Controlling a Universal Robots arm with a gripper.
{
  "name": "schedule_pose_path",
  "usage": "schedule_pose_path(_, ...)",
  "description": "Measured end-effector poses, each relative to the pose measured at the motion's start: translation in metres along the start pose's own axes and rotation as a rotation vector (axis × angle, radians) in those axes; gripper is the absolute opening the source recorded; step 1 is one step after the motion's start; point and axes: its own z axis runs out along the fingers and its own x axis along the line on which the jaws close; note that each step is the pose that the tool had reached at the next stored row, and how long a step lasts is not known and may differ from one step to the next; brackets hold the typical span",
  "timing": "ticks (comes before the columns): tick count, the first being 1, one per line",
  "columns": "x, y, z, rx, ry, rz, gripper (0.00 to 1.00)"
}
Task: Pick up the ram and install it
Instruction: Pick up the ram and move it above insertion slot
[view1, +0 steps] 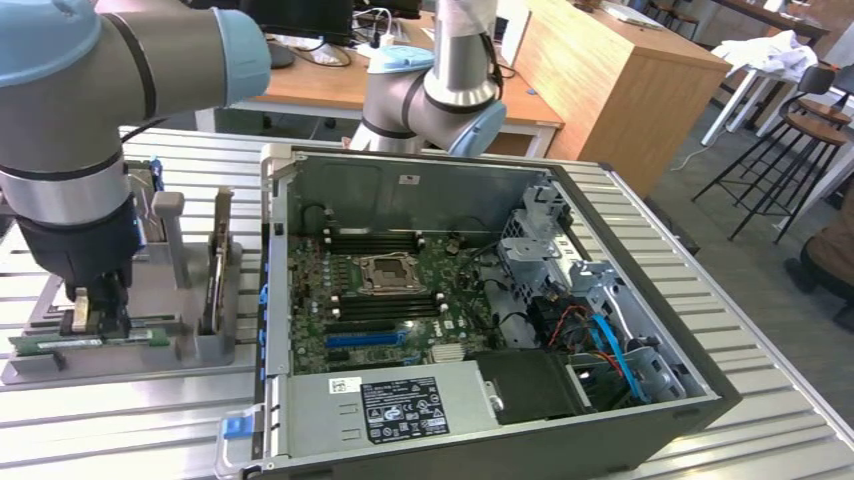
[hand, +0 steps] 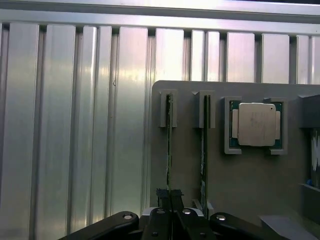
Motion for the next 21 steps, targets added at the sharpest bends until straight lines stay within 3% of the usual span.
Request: schedule_pose_path(21, -0.001, 0.0033, -0.08, 0.0, -0.0001, 0.001, 0.12)
